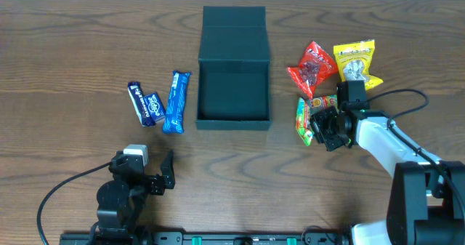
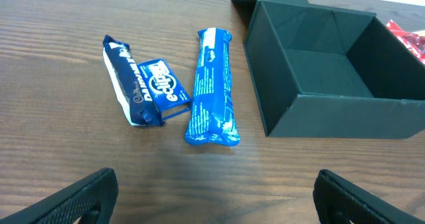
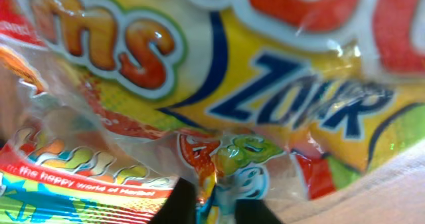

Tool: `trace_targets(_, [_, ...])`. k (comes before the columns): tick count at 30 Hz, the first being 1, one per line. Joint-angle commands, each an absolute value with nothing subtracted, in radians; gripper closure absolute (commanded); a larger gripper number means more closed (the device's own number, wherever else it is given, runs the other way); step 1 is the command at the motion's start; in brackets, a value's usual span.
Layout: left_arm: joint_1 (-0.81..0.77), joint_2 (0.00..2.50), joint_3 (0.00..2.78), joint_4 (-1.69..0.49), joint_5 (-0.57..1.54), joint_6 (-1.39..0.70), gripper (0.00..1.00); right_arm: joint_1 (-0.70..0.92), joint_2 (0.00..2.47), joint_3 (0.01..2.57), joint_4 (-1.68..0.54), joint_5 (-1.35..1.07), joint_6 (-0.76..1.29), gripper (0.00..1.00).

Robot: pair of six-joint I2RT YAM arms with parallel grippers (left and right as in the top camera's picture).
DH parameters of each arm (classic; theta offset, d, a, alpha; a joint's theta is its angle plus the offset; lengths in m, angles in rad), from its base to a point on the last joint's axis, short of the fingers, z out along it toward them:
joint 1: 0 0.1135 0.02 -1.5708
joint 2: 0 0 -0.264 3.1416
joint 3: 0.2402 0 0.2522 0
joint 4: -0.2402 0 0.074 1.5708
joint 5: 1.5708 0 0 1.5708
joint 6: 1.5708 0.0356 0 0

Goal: Pack container
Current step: 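Grasp the green Haribo bag with the right gripper and lift, then carry the Haribo bag left and lower it into the black box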

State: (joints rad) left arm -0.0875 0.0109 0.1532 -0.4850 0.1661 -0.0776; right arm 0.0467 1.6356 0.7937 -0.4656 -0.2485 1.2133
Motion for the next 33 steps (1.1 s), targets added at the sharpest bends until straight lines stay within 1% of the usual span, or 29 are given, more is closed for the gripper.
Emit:
trace_targets(1, [-0.085, 0.004, 0.136, -0.482, 0.173, -0.074, 0.05, 0.033, 1.679, 0.78, -0.495, -0.226, 1.2, 0.98])
trace_targets(4, [-0.085, 0.004, 0.136, -0.482, 0.173, -0.074, 0.05, 0.033, 1.679, 0.78, -0.522, -0.246, 1.159, 0.99])
trace_targets(7, [-0.085, 0.004, 0.136, -0.482, 0.173, -0.074, 0.05, 0.033, 1.662, 0.78, -0.607, -0.276, 1.119, 0.99])
trace_targets(12, [-0.085, 0.004, 0.136, -0.482, 0.173, -0.074, 0.05, 0.033, 1.547, 0.78, -0.719, -0.32, 0.952, 0.99])
trace_targets(16, [-0.085, 0.004, 0.136, -0.482, 0.173, -0.074, 0.05, 0.034, 1.369, 0.78, -0.792, -0.35, 0.858, 0.99])
trace_targets(18, [-0.085, 0.004, 0.136, -0.482, 0.173, -0.074, 0.05, 0.034, 1.235, 0.78, -0.824, -0.372, 0.829, 0.98])
trace_targets(22, [-0.085, 0.004, 0.136, -0.482, 0.173, -0.074, 0.05, 0.035, 1.03, 0.787, -0.822, -0.422, 0.77, 0.98])
trace_targets(25, [-0.085, 0.004, 0.136, -0.482, 0.173, -0.074, 0.05, 0.051, 0.887, 0.797, -0.768, -0.49, 0.68, 0.98])
trace_targets(29, [-0.085, 0.004, 0.136, -0.482, 0.173, -0.074, 0.05, 0.095, 0.783, 0.806, -0.648, -0.609, 0.564, 0.98])
trace_targets(33, [-0.085, 0.004, 0.136, -0.482, 0.173, -0.074, 0.05, 0.167, 0.778, 0.806, -0.569, -0.618, 0.539, 0.99])
